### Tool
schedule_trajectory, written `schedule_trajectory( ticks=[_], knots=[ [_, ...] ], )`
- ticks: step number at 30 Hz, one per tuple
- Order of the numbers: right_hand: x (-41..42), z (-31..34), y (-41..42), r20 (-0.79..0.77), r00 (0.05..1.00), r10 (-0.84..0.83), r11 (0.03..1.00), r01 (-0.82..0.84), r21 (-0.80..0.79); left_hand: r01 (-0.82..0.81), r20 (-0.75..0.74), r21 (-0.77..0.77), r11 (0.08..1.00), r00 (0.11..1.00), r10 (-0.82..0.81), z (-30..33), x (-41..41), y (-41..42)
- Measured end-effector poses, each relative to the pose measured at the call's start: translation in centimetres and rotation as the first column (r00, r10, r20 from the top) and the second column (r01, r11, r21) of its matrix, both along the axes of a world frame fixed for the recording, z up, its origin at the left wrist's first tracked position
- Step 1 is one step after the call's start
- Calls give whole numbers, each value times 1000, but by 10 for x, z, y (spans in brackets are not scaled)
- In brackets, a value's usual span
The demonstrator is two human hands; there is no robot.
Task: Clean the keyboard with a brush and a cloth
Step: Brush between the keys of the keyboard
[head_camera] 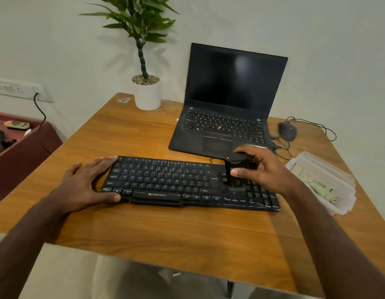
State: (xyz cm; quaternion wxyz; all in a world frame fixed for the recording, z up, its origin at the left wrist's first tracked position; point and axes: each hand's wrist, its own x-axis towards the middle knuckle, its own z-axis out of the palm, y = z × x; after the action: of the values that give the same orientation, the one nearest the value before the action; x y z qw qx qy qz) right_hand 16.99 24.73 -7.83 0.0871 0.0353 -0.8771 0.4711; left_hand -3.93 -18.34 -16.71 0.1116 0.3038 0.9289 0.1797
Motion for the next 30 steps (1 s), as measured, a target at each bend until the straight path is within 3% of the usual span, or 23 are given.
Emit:
schedule_trajectory(
  ticks=[6,9,13,17,21,25,30],
  knots=[
    [1,-17,-11,-3,1000,25,998,-25,-54,5,7,4,1000,1000,-5,3,1,2],
    [4,-9,-2,-24,999,-42,999,41,-22,-1,20,-6,1000,1000,1,5,2,2],
    [11,-17,-7,-23,999,-48,992,45,-119,-8,10,8,1000,1000,8,4,3,2],
    [10,-17,-9,-39,996,-79,993,76,-85,-4,52,14,1000,999,4,12,12,7],
    [15,-11,-12,-96,989,-111,982,95,-165,-39,-104,-20,999,994,37,24,40,40],
    [14,-22,-21,-97,995,-37,994,26,-109,152,-278,-93,984,945,-172,35,75,114],
    [23,-24,-9,-130,985,-116,990,104,-90,340,-260,-147,929,893,-368,39,100,202]
  ],
)
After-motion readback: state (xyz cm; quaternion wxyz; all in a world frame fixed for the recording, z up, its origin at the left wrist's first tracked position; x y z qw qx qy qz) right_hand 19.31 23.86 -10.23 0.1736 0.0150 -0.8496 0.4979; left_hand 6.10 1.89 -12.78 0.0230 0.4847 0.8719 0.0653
